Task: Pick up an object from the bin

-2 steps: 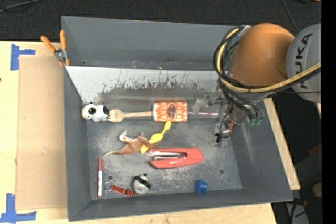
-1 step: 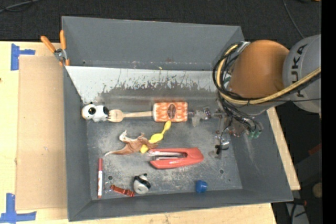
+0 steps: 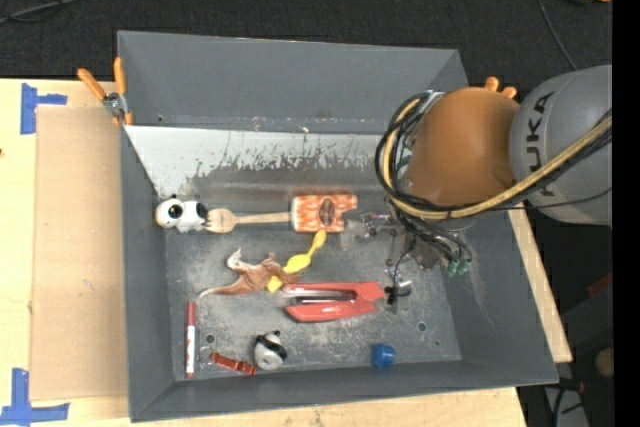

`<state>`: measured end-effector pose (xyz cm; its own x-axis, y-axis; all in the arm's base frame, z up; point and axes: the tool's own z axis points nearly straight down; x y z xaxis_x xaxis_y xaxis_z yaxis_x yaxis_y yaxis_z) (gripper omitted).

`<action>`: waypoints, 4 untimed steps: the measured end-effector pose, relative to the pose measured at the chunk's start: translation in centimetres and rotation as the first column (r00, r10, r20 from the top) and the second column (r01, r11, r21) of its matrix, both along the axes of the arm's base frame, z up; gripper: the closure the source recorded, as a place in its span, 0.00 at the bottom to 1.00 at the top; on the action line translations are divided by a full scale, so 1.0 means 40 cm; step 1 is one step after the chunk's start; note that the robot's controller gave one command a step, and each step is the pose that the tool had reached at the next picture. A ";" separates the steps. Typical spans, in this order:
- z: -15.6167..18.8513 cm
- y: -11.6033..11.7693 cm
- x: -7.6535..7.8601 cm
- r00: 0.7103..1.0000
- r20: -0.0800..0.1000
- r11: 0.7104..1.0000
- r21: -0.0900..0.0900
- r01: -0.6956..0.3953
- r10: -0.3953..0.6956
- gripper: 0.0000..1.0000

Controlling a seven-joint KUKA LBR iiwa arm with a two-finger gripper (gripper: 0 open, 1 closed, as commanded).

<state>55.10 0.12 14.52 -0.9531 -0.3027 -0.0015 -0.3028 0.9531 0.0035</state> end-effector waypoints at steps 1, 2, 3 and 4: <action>-0.027 0.041 -0.028 1.000 -0.007 1.000 0.000 -0.007 0.007 0.00; -0.169 0.055 -0.023 0.999 0.000 0.999 0.001 0.036 -0.036 0.00; -0.188 0.027 -0.014 1.000 0.004 1.000 0.000 0.027 -0.027 1.00; -0.189 0.027 -0.014 1.000 0.004 1.000 0.000 0.026 -0.026 1.00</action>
Offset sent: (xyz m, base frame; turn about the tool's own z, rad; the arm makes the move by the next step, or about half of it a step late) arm -0.0098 0.0243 -0.0751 0.0403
